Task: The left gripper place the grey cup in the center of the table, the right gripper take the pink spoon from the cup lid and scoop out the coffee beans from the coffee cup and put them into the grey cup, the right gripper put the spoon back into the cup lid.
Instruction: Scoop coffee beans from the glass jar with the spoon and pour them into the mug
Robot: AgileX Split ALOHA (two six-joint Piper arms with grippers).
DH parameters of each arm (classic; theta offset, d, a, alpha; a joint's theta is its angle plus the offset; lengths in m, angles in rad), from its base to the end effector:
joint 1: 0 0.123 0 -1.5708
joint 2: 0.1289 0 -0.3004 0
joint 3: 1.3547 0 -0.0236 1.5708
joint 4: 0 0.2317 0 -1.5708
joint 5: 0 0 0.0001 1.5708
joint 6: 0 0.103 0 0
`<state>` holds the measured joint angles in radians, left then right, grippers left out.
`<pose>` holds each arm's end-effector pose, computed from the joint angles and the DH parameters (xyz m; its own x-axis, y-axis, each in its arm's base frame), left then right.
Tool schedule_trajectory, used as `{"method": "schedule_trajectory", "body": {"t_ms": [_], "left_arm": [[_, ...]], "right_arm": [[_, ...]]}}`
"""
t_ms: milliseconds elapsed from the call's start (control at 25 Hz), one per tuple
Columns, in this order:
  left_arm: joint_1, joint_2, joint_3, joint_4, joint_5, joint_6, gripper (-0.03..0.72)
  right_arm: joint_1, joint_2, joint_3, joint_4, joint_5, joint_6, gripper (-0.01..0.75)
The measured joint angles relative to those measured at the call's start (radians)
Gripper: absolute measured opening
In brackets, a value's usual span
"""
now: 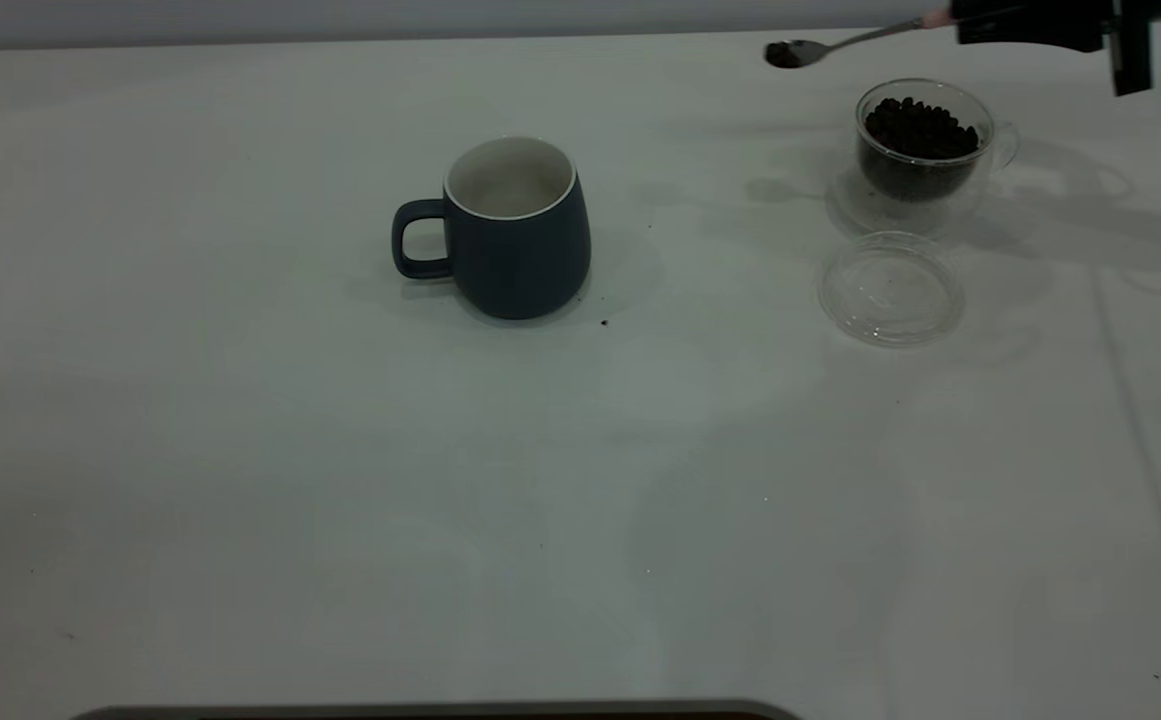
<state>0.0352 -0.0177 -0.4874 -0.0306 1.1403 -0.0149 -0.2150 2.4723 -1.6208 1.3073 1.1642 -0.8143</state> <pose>-0.0315 -0.0040 0.2516 -0.5200 -0.0460 -0.8529 -0.0259 0.9989 -0.0381 0.4625 -0.0075 0.0883 -0.9516 0.2822 -0.1216 0.0237 0.4620 0.8865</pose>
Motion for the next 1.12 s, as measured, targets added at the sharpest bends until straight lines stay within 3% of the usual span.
{"method": "schedule_trajectory", "body": {"t_ms": [440, 1120], "left_arm": [[0.0, 0.0, 0.0, 0.0, 0.0, 0.002, 0.567], [0.0, 0.0, 0.0, 0.0, 0.0, 0.002, 0.567]], "right_arm": [[0.09, -0.016, 0.0, 0.029, 0.0, 0.001, 0.1], [0.287, -0.026, 0.0, 0.09, 0.0, 0.001, 0.1]]}}
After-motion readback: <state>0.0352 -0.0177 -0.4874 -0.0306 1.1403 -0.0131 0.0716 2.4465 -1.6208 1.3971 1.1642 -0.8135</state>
